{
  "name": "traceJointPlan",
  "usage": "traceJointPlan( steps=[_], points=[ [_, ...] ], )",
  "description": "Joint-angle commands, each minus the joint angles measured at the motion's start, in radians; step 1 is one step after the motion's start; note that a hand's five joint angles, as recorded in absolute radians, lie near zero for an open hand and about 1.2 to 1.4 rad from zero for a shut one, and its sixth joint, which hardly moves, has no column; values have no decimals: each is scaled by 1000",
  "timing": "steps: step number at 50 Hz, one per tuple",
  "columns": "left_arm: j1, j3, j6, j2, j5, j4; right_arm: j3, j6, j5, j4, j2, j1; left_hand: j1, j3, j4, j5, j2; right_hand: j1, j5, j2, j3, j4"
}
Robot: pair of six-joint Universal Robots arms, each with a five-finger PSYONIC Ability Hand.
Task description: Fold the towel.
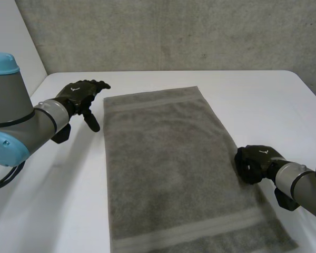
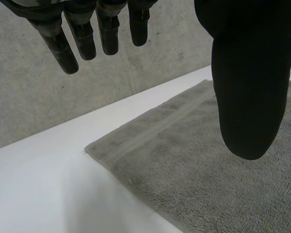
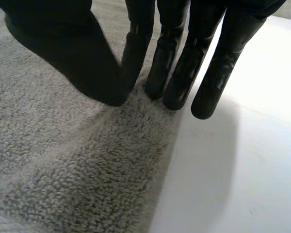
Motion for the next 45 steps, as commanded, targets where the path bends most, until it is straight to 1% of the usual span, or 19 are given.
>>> traceJointPlan(
  steps=[1, 2, 5, 8, 13, 20, 23, 25, 26, 27, 28, 30, 31, 33, 34, 35, 45],
  points=[
    [0, 0, 0, 0, 0, 0, 0, -1, 26, 3, -10, 4, 16, 21, 21, -5, -37, -192, -363, -346, -356, -357],
    [0, 0, 0, 0, 0, 0, 1, -3, 37, 2, -21, 4, 16, 21, 21, -5, -37, -309, -479, -462, -473, -473],
    [0, 0, 0, 0, 1, 0, 10, -1, 63, -3, -48, -1, 16, 21, 21, -5, -37, -354, -524, -507, -518, -518],
    [0, 0, 0, 0, 1, 0, 30, -7, 75, -9, -55, -15, 16, 21, 21, -5, -37, -354, -524, -507, -518, -518],
    [0, -1, 0, 0, 0, 0, 72, -20, 69, -23, -55, -12, 16, 21, 21, -5, -37, -354, -524, -507, -518, -518],
    [0, -1, 0, -1, 0, 0, 119, -27, 69, -109, -55, -12, 16, 21, 21, -5, -37, -304, -474, -457, -468, -468],
    [0, -1, 0, 0, 0, 0, 126, -46, 73, -130, -53, -10, 16, 21, 21, -5, -37, -234, -404, -387, -398, -398],
    [-2, -3, 0, 0, 0, 0, 127, -60, 75, -136, -50, -8, 16, 21, 21, -5, -37, -143, -313, -296, -307, -307],
    [-2, -6, 0, 0, 0, 0, 127, -60, 75, -136, -50, -8, 13, 18, 18, -8, -39, -143, -313, -296, -307, -307],
    [-2, -6, 0, 0, 0, 0, 126, -64, 73, -138, -47, -8, 13, 18, 18, -8, -39, -61, -231, -215, -225, -226],
    [-2, -7, 0, 0, 0, 0, 126, -64, 73, -138, -47, -8, 16, 21, 21, -5, -37, -60, -230, -214, -224, -225],
    [-2, -7, 0, 0, 0, 0, 126, -70, 69, -155, -42, -7, 13, 18, 18, -8, -39, 127, -43, -27, -37, -38],
    [-2, -7, 0, 0, 0, 0, 126, -70, 69, -155, -42, -7, 13, 18, 18, -8, -39, 128, -43, -26, -36, -37],
    [-2, -7, 0, 0, 0, 0, 126, -70, 69, -184, -42, -5, 13, 18, 18, -8, -39, 390, 220, 237, 227, 226],
    [-2, -7, 0, 0, 1, 0, 126, -70, 69, -184, -42, -5, 16, 21, 21, -5, -37, 392, 222, 238, 228, 227],
    [-2, -7, 0, 0, 1, 0, 126, -70, 69, -201, -42, -5, 16, 21, 21, -5, -37, 494, 323, 340, 330, 329],
    [0, -7, 0, 3, 0, 0, 92, -70, 70, -225, -30, 2, 13, 18, 18, -8, -39, 514, 344, 361, 350, 350]
  ],
)
